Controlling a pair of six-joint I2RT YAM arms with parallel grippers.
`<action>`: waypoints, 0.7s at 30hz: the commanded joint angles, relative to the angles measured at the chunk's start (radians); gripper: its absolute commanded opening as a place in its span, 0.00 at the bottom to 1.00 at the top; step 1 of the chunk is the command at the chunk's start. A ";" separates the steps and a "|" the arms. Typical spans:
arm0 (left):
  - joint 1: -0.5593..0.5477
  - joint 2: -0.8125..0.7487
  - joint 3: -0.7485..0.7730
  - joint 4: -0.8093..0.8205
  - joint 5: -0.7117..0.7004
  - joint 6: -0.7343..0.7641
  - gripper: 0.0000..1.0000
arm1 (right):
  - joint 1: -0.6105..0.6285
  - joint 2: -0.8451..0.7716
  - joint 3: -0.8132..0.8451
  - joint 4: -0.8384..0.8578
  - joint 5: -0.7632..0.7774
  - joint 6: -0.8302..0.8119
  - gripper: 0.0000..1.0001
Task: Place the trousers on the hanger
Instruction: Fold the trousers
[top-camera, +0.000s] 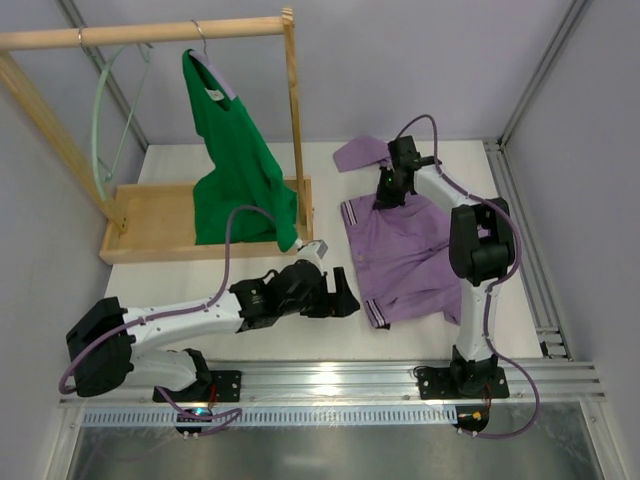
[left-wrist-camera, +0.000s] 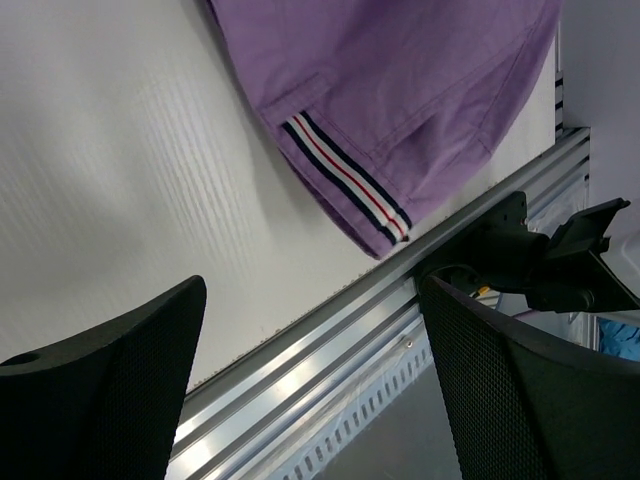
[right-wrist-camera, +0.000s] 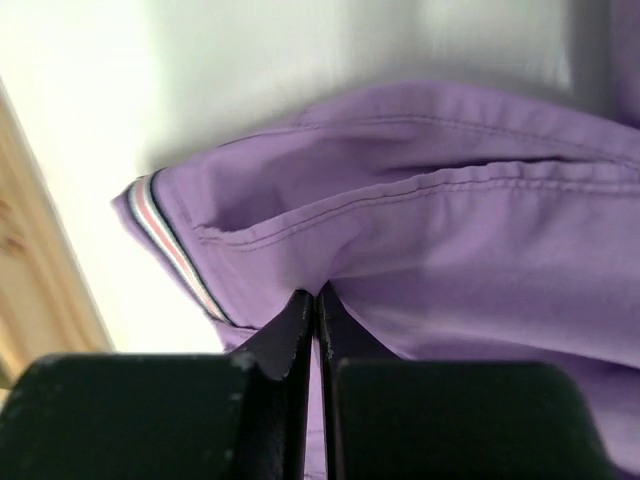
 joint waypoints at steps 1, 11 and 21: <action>-0.004 0.037 0.073 0.008 -0.034 0.022 0.88 | -0.042 -0.033 0.076 0.184 0.019 0.223 0.04; -0.004 0.171 0.113 0.031 -0.112 -0.058 0.93 | -0.077 -0.128 -0.019 0.266 -0.036 0.290 0.32; -0.003 0.323 0.185 0.087 -0.158 -0.196 0.98 | -0.140 -0.405 -0.162 0.140 0.019 0.163 0.63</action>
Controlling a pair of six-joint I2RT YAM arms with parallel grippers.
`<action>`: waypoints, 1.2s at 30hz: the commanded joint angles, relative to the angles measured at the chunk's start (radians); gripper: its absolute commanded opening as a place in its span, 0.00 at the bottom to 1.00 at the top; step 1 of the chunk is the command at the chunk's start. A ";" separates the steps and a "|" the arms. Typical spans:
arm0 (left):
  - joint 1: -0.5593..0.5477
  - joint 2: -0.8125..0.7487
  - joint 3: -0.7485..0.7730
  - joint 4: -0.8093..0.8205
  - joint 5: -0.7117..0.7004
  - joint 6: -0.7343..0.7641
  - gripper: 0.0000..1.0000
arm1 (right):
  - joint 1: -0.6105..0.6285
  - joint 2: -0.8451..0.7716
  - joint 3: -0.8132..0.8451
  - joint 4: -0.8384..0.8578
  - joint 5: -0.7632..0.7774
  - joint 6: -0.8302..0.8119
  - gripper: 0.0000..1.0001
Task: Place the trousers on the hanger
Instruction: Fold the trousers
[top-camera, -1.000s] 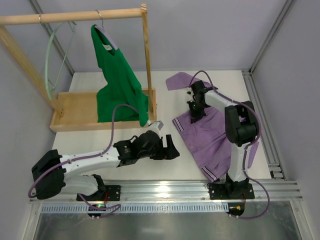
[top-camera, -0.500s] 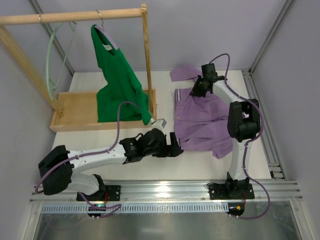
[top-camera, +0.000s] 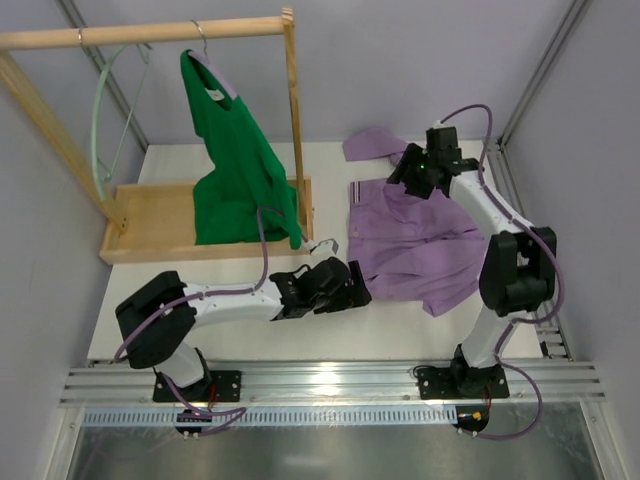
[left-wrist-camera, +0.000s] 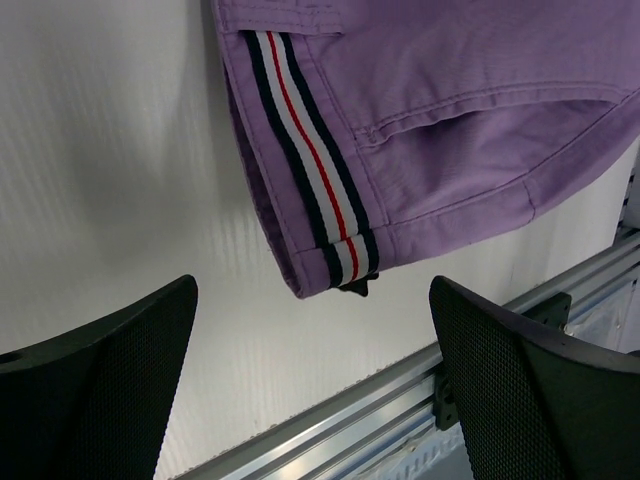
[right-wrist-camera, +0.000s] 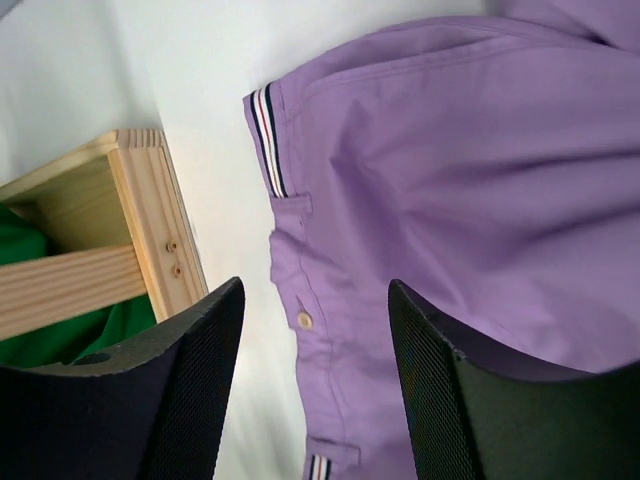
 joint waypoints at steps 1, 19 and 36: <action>-0.004 0.023 0.060 0.071 -0.046 -0.066 0.98 | -0.043 -0.191 -0.087 -0.028 0.034 -0.061 0.63; 0.011 0.040 0.021 0.103 -0.060 -0.534 0.93 | -0.106 -0.495 -0.446 -0.003 0.034 -0.170 0.63; 0.056 0.035 -0.002 0.206 -0.043 -0.462 0.00 | -0.149 -0.724 -0.592 -0.157 0.213 -0.063 0.63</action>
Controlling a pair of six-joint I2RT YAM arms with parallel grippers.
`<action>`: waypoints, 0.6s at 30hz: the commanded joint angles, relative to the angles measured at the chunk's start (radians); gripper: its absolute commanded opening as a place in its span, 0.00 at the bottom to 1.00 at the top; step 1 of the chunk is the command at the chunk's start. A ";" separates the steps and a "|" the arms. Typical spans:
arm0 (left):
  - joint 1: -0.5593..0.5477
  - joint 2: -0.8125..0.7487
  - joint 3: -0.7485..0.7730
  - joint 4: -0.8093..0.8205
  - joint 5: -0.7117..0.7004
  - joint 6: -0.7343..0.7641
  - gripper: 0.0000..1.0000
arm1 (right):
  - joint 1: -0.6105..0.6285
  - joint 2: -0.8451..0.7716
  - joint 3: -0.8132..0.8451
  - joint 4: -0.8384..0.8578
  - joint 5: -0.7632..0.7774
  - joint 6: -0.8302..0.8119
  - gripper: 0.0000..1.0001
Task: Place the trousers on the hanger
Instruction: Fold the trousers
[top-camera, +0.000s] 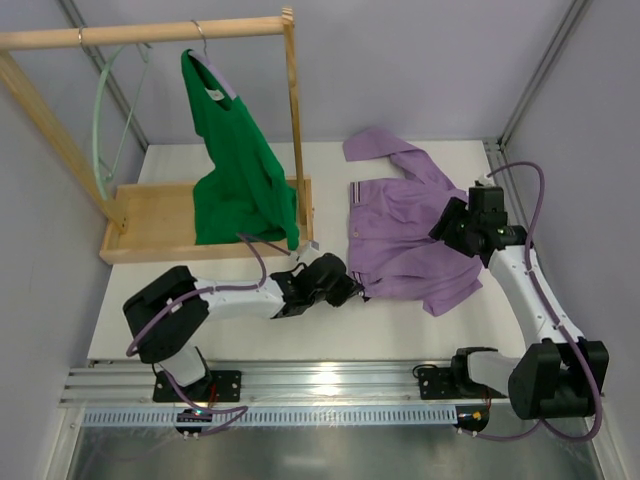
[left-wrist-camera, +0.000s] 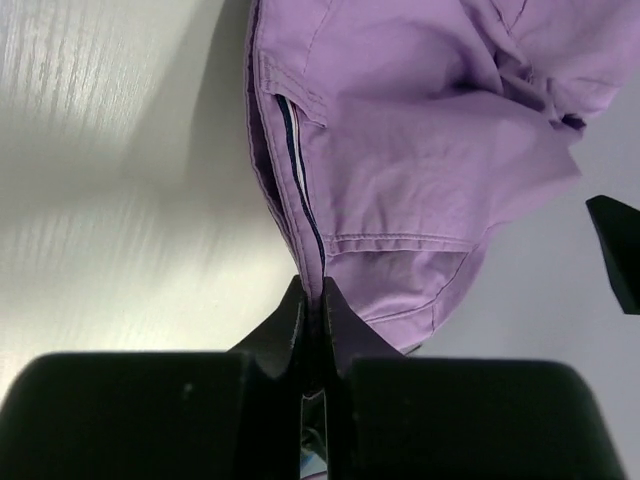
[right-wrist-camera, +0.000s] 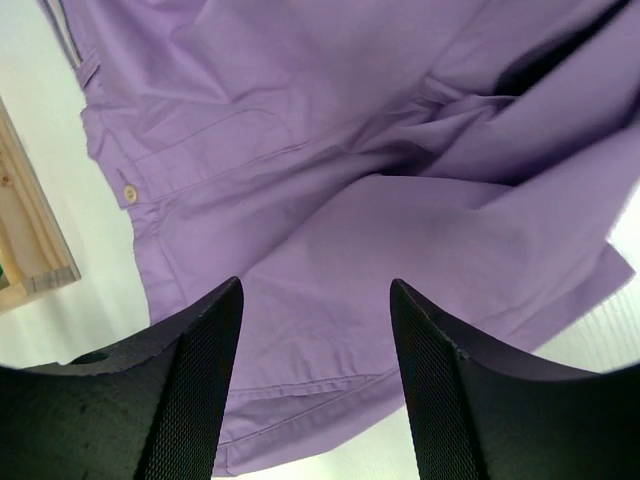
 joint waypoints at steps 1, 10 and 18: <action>0.005 -0.057 0.036 -0.010 -0.038 0.093 0.00 | -0.047 -0.059 0.001 -0.068 0.134 0.062 0.63; -0.021 -0.446 -0.074 -0.360 -0.224 0.246 0.00 | -0.191 -0.077 0.014 -0.011 0.011 0.013 0.64; -0.032 -0.721 -0.225 -0.472 -0.221 0.332 0.00 | -0.183 0.085 0.125 0.111 -0.289 -0.059 0.66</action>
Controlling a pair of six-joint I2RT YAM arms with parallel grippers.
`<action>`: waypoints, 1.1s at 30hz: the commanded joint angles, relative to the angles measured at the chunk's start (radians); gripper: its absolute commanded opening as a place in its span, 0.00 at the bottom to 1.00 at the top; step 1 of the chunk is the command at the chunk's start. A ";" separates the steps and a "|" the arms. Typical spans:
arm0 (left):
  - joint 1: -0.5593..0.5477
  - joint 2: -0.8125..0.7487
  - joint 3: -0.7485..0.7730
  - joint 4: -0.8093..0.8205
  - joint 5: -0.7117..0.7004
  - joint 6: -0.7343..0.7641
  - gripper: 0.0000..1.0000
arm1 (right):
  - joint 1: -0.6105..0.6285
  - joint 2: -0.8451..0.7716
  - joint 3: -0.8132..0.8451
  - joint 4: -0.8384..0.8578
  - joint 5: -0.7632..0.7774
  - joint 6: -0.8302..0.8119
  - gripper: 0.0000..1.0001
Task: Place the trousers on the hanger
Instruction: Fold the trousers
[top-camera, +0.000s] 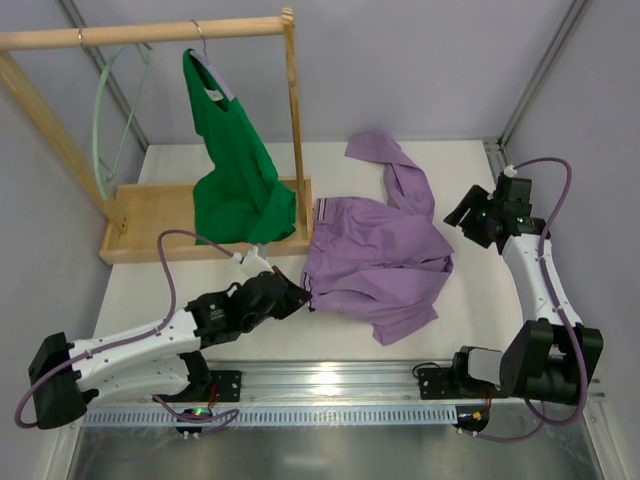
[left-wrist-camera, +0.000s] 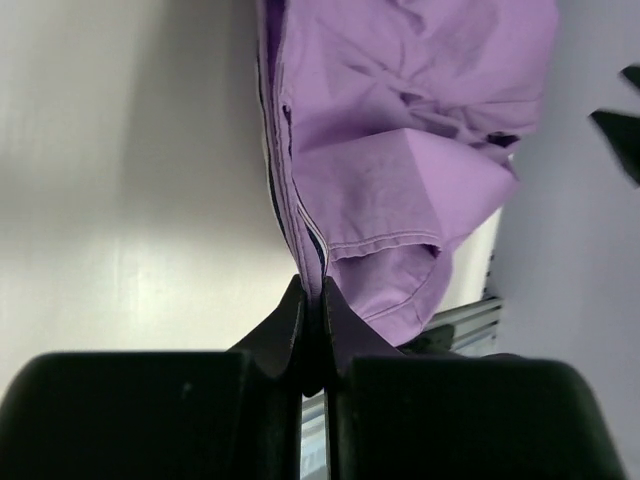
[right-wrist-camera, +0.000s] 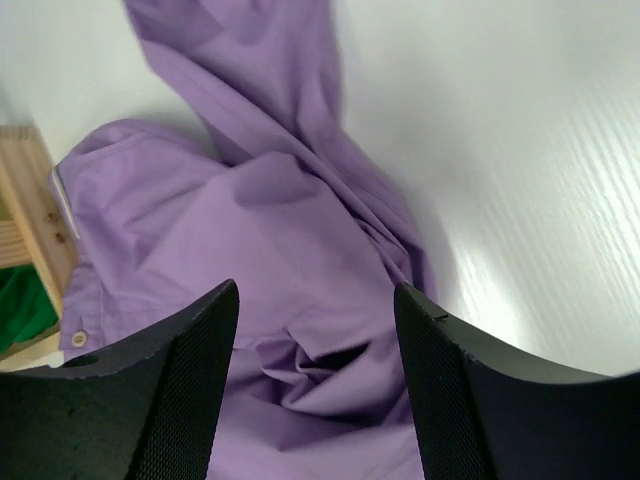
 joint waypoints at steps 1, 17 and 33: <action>-0.009 -0.078 -0.046 -0.091 -0.040 0.077 0.00 | 0.019 0.110 0.092 0.123 -0.234 -0.073 0.66; -0.030 -0.114 -0.178 0.061 0.102 0.174 0.00 | 0.439 0.641 0.531 0.194 -0.334 -0.271 0.76; -0.035 -0.215 -0.256 0.089 0.080 0.176 0.00 | 0.521 1.048 0.888 -0.001 -0.245 -0.413 0.77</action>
